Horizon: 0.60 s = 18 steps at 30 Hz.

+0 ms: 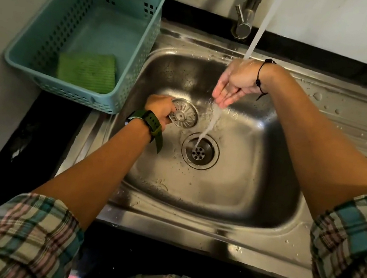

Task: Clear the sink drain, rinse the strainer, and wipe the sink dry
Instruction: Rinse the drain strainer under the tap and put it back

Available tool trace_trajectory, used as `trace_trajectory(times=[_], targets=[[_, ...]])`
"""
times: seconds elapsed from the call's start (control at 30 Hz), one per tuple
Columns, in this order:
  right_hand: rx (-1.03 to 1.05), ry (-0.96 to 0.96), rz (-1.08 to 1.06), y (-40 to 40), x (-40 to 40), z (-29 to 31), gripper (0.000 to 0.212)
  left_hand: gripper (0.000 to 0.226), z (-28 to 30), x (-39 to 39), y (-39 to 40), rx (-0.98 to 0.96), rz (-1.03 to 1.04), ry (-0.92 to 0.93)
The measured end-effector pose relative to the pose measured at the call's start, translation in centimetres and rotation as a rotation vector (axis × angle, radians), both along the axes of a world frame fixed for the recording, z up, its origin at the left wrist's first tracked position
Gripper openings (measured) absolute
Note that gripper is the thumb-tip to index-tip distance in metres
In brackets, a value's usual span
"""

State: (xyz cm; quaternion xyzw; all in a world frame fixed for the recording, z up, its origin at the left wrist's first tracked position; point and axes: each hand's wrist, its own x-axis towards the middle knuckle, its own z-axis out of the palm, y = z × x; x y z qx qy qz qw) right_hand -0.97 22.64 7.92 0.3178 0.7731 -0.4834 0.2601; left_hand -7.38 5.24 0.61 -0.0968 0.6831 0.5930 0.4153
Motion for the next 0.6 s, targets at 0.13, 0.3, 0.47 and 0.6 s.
trace_trajectory(times=[0.13, 0.3, 0.47, 0.6], targets=[[-0.001, 0.068, -0.025, 0.48, 0.00, 0.25, 0.022, 0.044, -0.28, -0.04, 0.11, -0.010, -0.010, 0.003], [0.121, 0.132, -0.030, 0.57, 0.15, 0.22, 0.024, 0.042, -0.59, -0.01, 0.21, -0.014, -0.020, -0.002], [0.220, 0.017, 0.082, 0.32, 0.39, 0.29, 0.025, 0.041, -0.70, 0.05, 0.20, -0.019, -0.015, -0.004], [0.119, 0.053, 0.050, 0.55, 0.69, 0.62, 0.026, 0.040, -0.65, 0.06, 0.24, -0.013, -0.013, -0.001]])
